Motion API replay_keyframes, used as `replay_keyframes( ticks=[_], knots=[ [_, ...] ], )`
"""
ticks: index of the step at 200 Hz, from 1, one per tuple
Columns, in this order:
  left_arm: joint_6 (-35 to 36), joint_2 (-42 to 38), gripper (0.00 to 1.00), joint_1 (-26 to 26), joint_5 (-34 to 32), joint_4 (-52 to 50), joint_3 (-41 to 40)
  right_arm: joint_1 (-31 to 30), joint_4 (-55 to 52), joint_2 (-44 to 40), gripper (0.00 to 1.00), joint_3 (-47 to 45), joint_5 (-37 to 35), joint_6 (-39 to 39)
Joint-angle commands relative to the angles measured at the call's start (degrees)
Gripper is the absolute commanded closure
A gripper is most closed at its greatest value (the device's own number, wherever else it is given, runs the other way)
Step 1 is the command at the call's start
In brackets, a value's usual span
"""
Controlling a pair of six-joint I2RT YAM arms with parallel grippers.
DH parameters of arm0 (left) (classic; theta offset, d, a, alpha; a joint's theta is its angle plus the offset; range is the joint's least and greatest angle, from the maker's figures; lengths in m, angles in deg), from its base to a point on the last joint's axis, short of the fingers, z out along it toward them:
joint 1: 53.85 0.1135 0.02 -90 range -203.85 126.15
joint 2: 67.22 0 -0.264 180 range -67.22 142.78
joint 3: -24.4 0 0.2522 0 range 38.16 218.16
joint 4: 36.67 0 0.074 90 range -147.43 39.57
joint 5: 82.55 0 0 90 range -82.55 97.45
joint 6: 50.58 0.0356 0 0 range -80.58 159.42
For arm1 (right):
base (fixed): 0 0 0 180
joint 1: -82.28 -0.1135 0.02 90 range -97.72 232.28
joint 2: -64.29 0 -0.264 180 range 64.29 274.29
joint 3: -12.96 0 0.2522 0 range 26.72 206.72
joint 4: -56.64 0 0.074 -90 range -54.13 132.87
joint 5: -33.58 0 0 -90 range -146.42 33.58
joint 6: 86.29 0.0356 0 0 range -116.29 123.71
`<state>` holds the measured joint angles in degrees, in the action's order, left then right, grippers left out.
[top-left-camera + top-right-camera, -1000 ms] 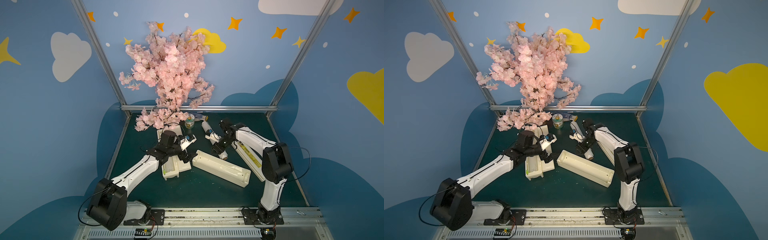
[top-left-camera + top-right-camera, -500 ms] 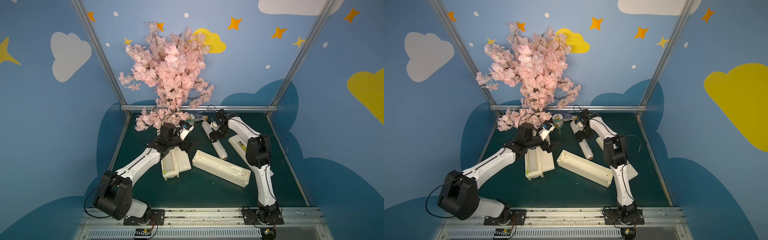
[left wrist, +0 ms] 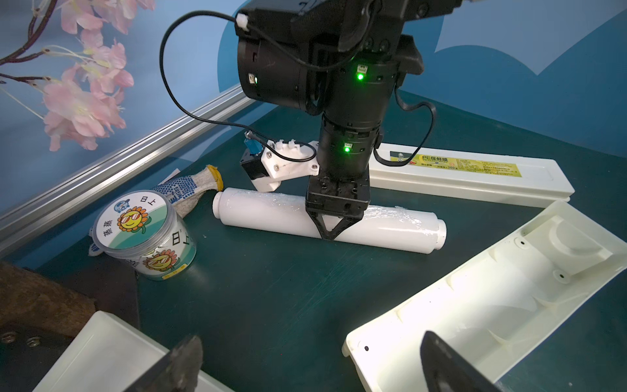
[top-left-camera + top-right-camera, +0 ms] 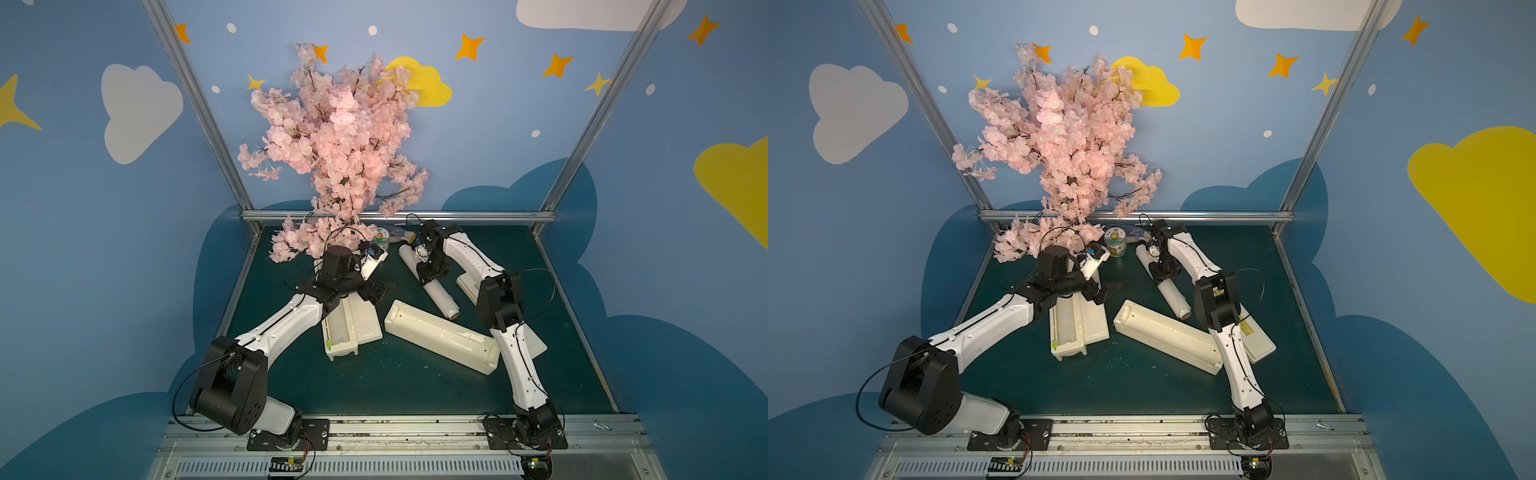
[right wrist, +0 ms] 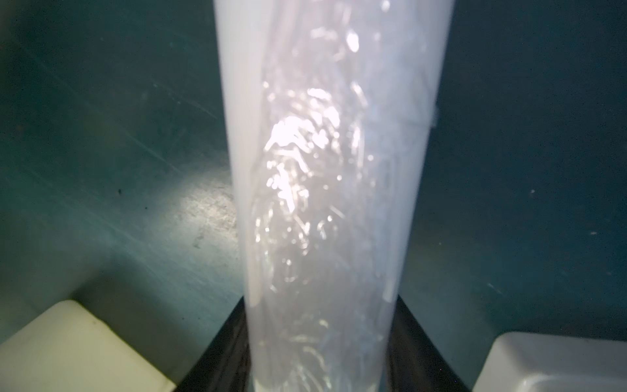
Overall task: Put plastic wrap rolls into dispensers
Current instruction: Pick up the plastic wrap from the center of the board, then place the plastic wrap into the plastic wrap cutting box.
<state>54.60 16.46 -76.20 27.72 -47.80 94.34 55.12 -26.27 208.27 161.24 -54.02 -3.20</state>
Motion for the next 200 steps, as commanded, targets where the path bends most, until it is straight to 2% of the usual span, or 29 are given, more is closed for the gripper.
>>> replay_keyframes(
  ticks=[1, 23, 56, 82, 92, 105, 144, 175, 200],
  knots=[
    [1.3, -1.1, 0.00, 0.2, -0.8, 0.1, -0.3, 0.0, -2.3, -0.4, 0.67, 0.4, -0.6, -2.0],
    [1.6, -1.8, 0.00, 0.2, -1.1, 0.6, -1.0, 0.3, -0.2, -4.4, 0.76, -0.8, -1.4, -3.1],
    [1.8, -2.8, 0.00, 0.2, -1.5, 1.6, -2.1, 1.4, 2.4, -12.6, 0.78, -3.0, 0.1, -6.6],
    [1.8, -3.4, 0.00, 0.2, -2.1, 2.9, -3.0, 1.2, -0.1, -17.6, 0.79, -4.4, 1.0, -9.3],
    [1.6, -3.4, 0.00, 0.2, -2.9, 3.3, -3.1, 1.2, -1.1, -20.2, 0.83, -6.7, 1.6, -10.1],
    [-0.1, -3.4, 0.00, 0.7, -4.3, 3.9, -3.1, 1.0, -0.9, -24.7, 0.84, -12.2, 1.7, -11.6],
    [-4.4, -2.9, 0.00, 3.5, -1.5, 5.8, -3.3, -3.8, 3.2, -41.3, 0.82, -33.5, 2.5, -16.7],
    [-5.2, -2.5, 0.00, 4.2, 0.5, 6.7, -3.4, -6.9, 6.2, -49.0, 0.82, -44.1, 3.7, -16.9],
    [-5.6, -2.3, 0.00, 4.2, 1.7, 6.9, -3.3, -7.6, 9.8, -51.9, 0.82, -50.4, 4.7, -17.8]
  ],
)
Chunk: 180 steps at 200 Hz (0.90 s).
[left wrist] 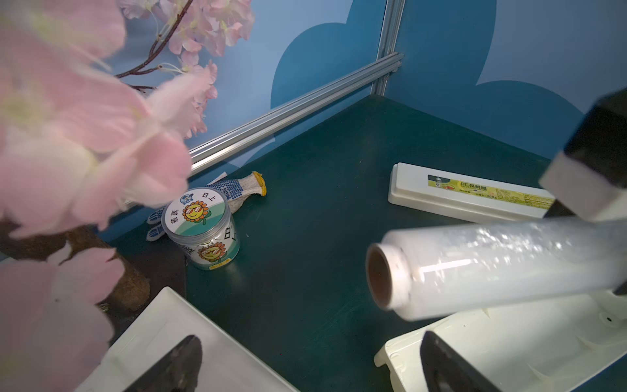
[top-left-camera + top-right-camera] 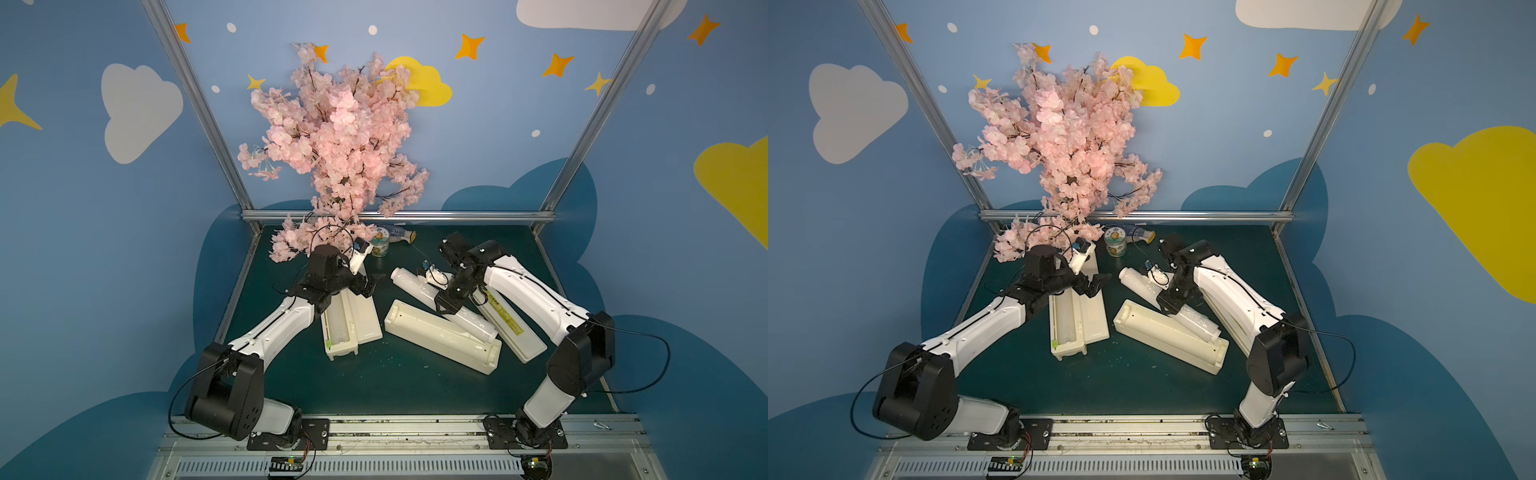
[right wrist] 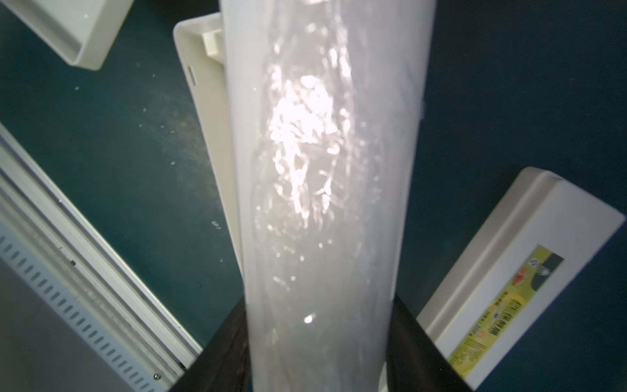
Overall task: Put plastic wrap rolls into dispensers
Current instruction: Place the plastic wrap into the plastic wrap cutting box.
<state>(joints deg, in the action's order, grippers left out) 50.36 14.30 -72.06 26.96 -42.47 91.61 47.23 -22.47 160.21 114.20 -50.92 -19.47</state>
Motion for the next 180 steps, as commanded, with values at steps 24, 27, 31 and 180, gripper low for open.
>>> replay_keyframes(
  ticks=[24, 27, 31, 180],
  knots=[
    [-1.6, -0.2, 0.00, 0.1, 3.5, 1.3, -0.5, 0.2, 8.0, -3.7, 0.83, -6.5, 3.1, -2.5],
    [-1.6, -0.3, 0.00, 0.1, 3.5, 1.2, -0.5, 0.2, 8.3, -3.6, 0.83, -6.7, 3.3, -2.7],
    [-1.5, -0.3, 0.00, 0.1, 3.6, 1.0, -0.5, 0.2, 8.5, -3.6, 0.83, -7.1, 3.6, -2.8],
    [-2.0, -1.3, 0.00, 0.1, 3.7, -0.6, -0.8, -0.2, 10.2, -4.3, 0.84, -15.0, 6.0, -9.0]
  ],
)
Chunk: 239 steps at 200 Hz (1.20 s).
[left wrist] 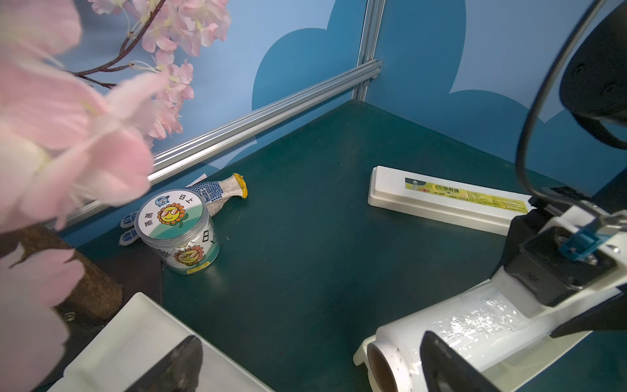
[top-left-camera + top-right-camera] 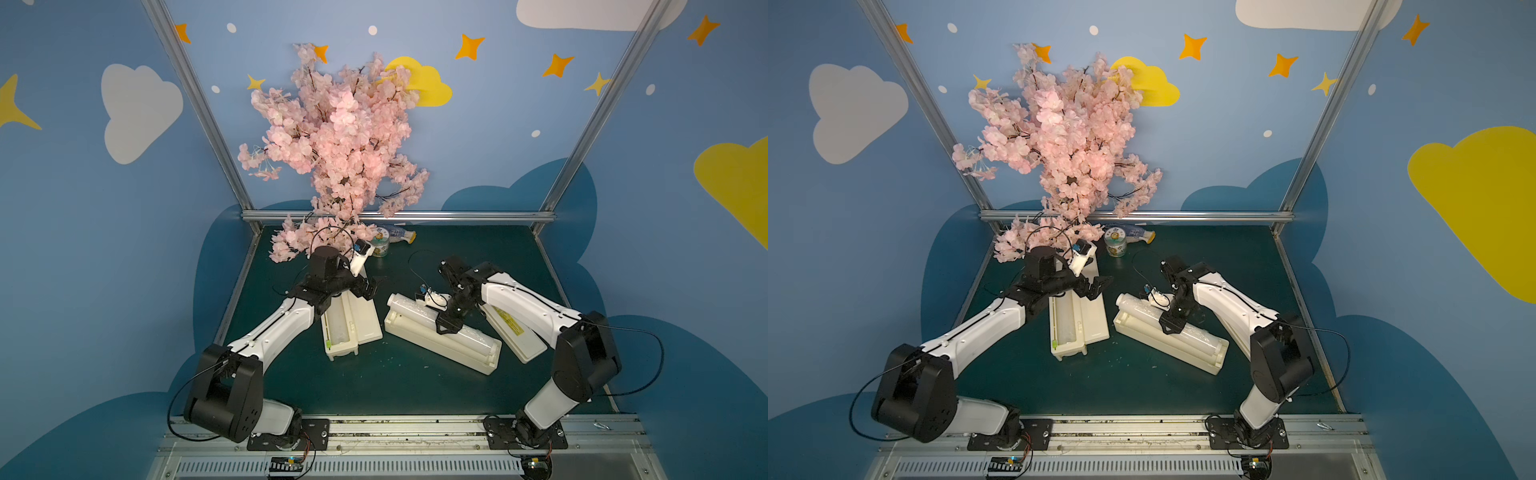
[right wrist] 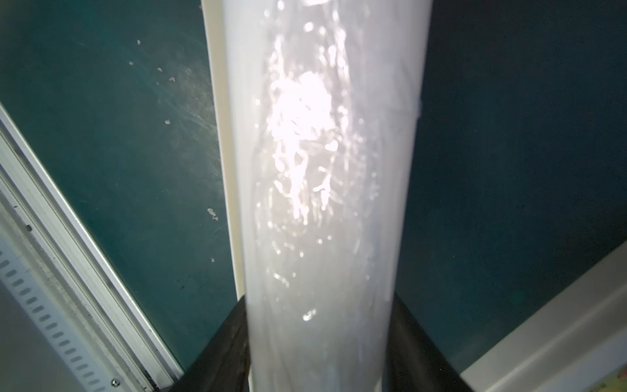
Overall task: Put plastic wrap rolls into dispensers
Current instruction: Place the plastic wrap into the plastic wrap cutting box.
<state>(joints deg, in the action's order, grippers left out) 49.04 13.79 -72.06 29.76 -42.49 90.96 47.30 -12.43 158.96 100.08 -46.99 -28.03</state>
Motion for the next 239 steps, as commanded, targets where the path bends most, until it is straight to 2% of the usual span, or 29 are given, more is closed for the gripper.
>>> replay_keyframes(
  ticks=[1, 108, 179, 204, 239],
  knots=[
    [-0.7, -0.8, 0.00, 0.0, 0.9, -0.6, -0.1, -0.3, 0.2, -3.1, 0.84, -0.9, 2.1, -0.4],
    [-1.1, -0.4, 0.00, 0.0, 0.9, -0.5, -0.3, -0.4, 2.7, -0.9, 0.83, -4.4, 3.7, -0.1],
    [-0.7, -0.3, 0.00, 0.0, 0.5, -0.4, -0.7, -0.9, 2.5, -2.6, 0.82, -6.7, 0.9, -0.1],
    [-0.8, 0.1, 0.00, 0.1, 0.6, -0.3, -0.5, -1.0, 3.1, -0.4, 0.75, -6.8, -0.4, 0.8],
    [-0.4, -0.1, 0.00, 0.0, 0.6, -0.5, -0.5, -1.1, 4.0, -0.8, 0.48, -6.0, -1.8, 2.9]
  ],
)
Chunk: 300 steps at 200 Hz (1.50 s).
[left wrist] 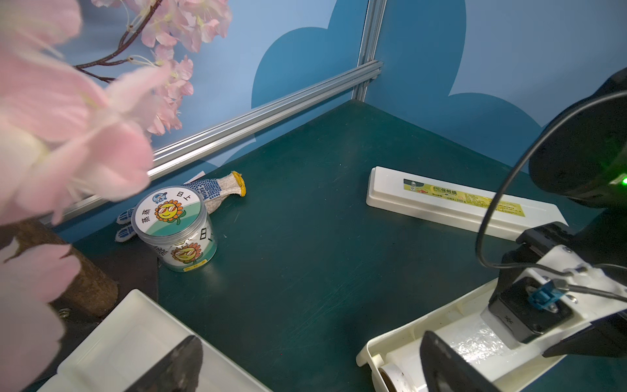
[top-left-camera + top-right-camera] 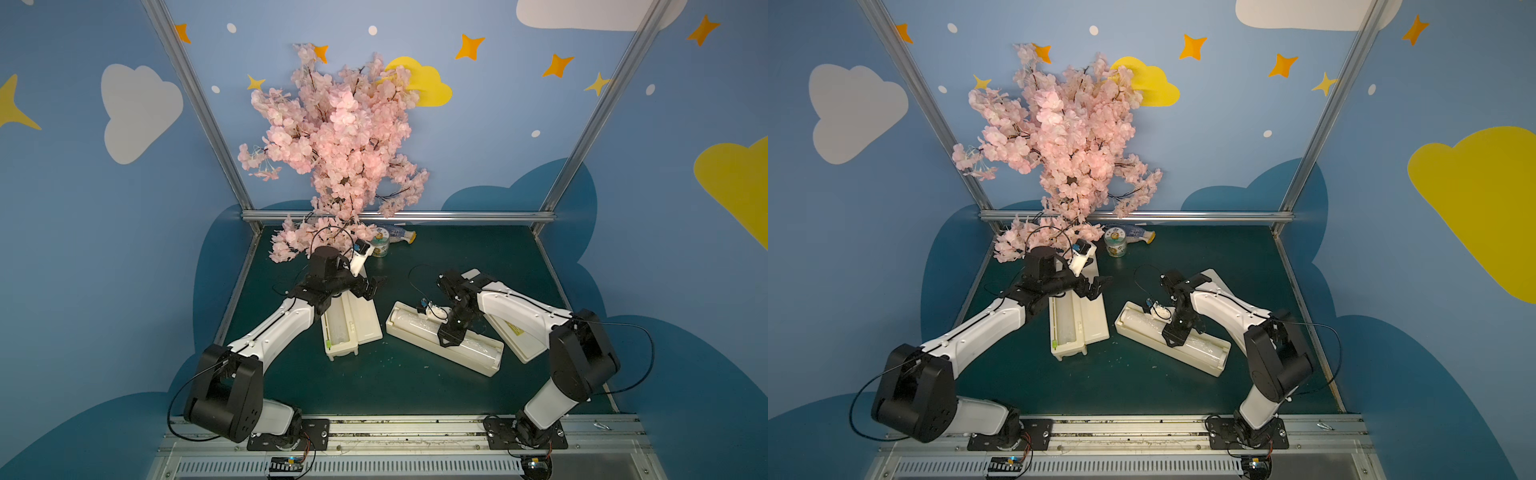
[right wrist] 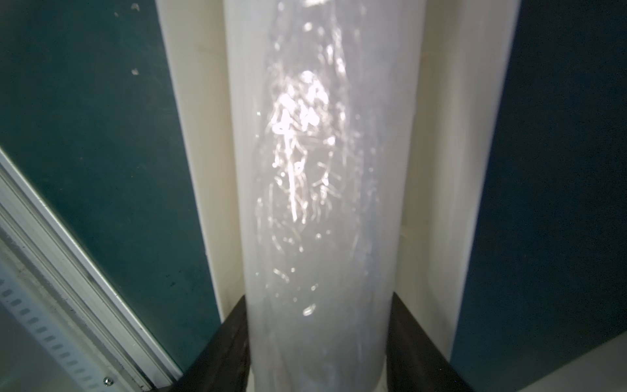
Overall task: Put plastic wrap rolls into dispensers
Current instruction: Place the plastic wrap into the plastic wrap cutting box, then adjust the plastic wrap cutting box at the center of the board.
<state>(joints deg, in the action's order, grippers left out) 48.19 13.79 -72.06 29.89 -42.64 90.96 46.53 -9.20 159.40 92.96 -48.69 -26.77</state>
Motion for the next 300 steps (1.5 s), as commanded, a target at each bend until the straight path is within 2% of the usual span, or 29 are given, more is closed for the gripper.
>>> replay_keyframes(
  ticks=[1, 15, 17, 20, 24, 57, 89, 105, 130, 155, 177, 203, 246, 300],
  knots=[
    [0.4, -0.1, 0.00, 0.0, 0.5, -0.4, -0.5, -0.3, 0.9, -1.3, 0.47, 1.1, -0.1, 1.5],
    [0.6, -0.2, 0.00, 0.0, 0.5, -0.5, -0.5, -0.3, 1.2, -2.9, 0.37, 1.4, 0.1, 1.6],
    [0.6, -0.2, 0.00, 0.0, 0.5, -0.5, -0.6, -0.3, 1.1, -3.1, 0.33, 1.6, 0.0, 1.6],
    [0.6, -0.2, 0.00, 0.1, 0.6, -0.5, -0.5, -0.3, 1.0, -3.3, 0.21, 1.9, 0.0, 1.6],
    [0.6, -0.1, 0.00, 0.0, 0.7, -0.5, -0.5, -0.3, 0.7, -3.5, 0.17, 2.4, 0.2, 1.6],
    [1.0, 0.8, 0.00, -0.2, 1.9, -1.6, 0.7, -0.4, -1.8, -4.0, 0.16, 6.1, -0.7, 1.8],
    [1.4, 1.3, 0.00, -1.2, 2.3, -3.0, 1.7, 0.5, -0.1, -6.4, 0.14, 5.6, -2.6, 3.7],
    [2.0, 1.5, 0.00, -2.3, 2.9, -5.1, 2.4, 2.8, 4.3, -9.8, 0.07, 4.2, -3.8, 6.6],
    [1.9, 1.9, 0.00, -5.2, 4.6, -9.4, 3.2, 9.3, 7.9, -11.6, 0.07, 4.0, -7.2, 11.5],
    [2.5, 1.4, 0.00, -8.8, 2.8, -9.6, 1.0, 16.5, 6.6, -7.9, 0.07, 5.7, -10.1, 14.7],
    [1.1, 0.8, 0.00, -10.0, 3.1, -8.8, -0.8, 23.1, 3.8, -2.0, 0.07, 7.8, -8.6, 17.0],
    [0.6, -0.9, 0.01, -12.1, 2.9, -9.3, -3.3, 26.9, 1.2, 5.8, 0.07, 10.0, -10.7, 17.4],
    [2.2, -4.2, 0.09, -17.4, -0.7, -11.2, -7.6, 28.7, 0.7, 11.6, 0.07, 12.2, -12.1, 17.9],
    [3.2, -3.2, 0.36, -21.3, -3.2, -13.4, -9.5, 30.0, 0.6, 16.9, 0.07, 14.8, -11.0, 18.1]
  ],
)
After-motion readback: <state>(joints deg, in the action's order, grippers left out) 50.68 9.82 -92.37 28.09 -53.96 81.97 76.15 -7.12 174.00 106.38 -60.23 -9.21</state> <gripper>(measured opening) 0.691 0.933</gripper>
